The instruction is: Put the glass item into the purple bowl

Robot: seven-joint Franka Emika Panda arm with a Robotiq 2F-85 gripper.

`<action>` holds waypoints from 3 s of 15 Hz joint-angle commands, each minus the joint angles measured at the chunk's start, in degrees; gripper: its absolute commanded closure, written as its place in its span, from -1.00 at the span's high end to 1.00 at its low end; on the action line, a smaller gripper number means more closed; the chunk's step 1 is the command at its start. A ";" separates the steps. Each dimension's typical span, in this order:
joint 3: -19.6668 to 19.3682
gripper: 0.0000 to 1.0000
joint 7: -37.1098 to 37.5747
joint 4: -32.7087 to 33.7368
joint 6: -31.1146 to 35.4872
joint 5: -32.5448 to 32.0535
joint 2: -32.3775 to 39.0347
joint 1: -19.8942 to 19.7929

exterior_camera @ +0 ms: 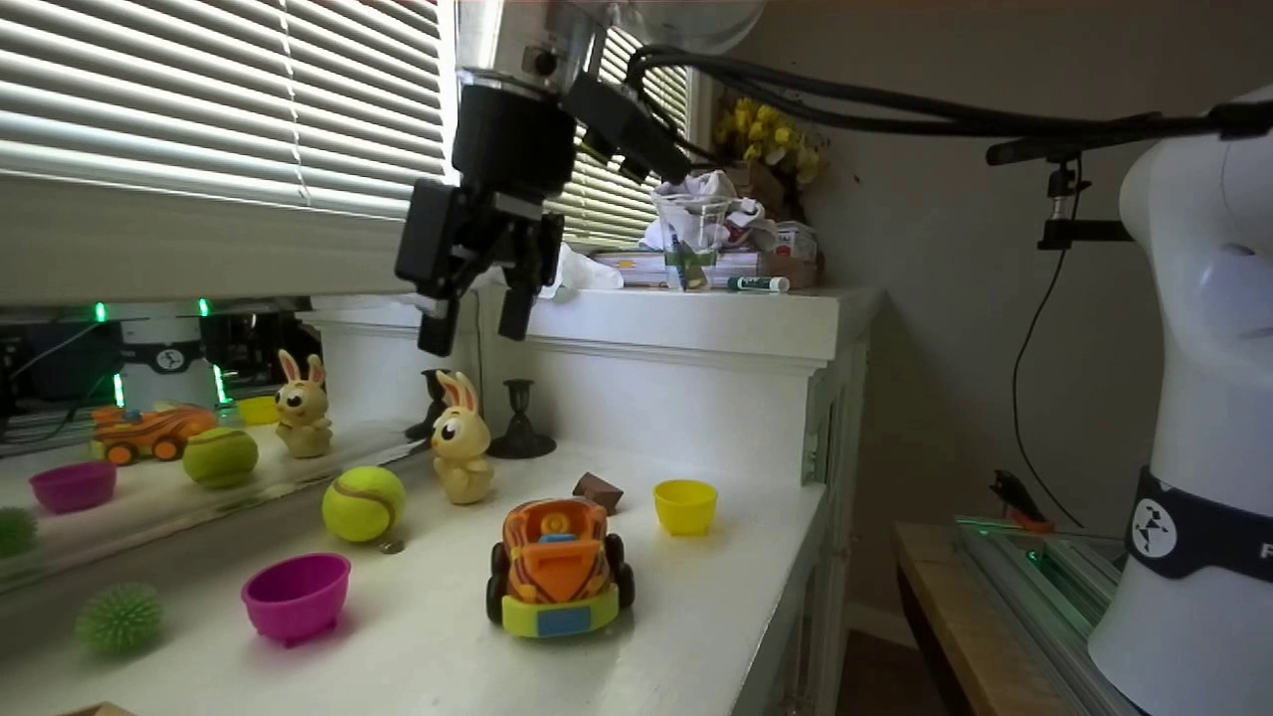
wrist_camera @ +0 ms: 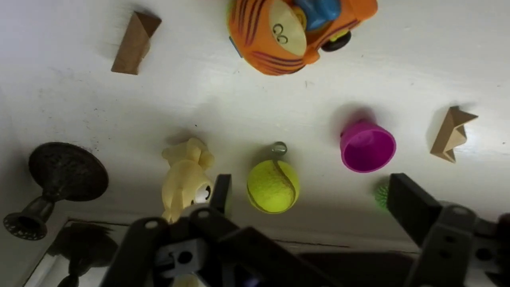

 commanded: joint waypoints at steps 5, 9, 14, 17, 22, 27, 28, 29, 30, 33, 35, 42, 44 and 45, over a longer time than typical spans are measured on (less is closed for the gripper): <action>-1.83 1.00 6.42 2.98 12.64 -2.85 12.64 -0.12; -4.78 1.00 8.66 3.45 16.65 -7.24 16.24 1.00; -4.46 1.00 8.93 2.21 17.89 -8.83 16.40 -0.20; -4.40 1.00 8.93 2.21 17.89 -8.83 16.39 -0.17; -6.32 1.00 12.63 4.25 21.15 -13.14 21.52 0.75; -7.74 1.00 13.36 6.80 24.02 -14.01 26.38 2.85; -8.15 1.00 13.48 7.53 24.65 -13.96 27.42 3.45; -9.00 1.00 13.75 8.15 25.01 -14.30 28.28 4.42; -9.11 1.00 13.34 8.72 25.05 -13.71 28.98 4.87; -10.87 1.00 13.37 10.26 26.48 -13.48 31.35 7.21; -12.01 1.00 13.20 11.02 27.48 -13.13 32.55 8.68; -14.45 1.00 12.62 12.80 28.05 -11.79 34.73 11.32; -14.90 1.00 12.70 13.11 27.49 -11.69 34.86 11.82; -14.87 1.00 12.74 13.31 27.27 -11.49 34.93 11.88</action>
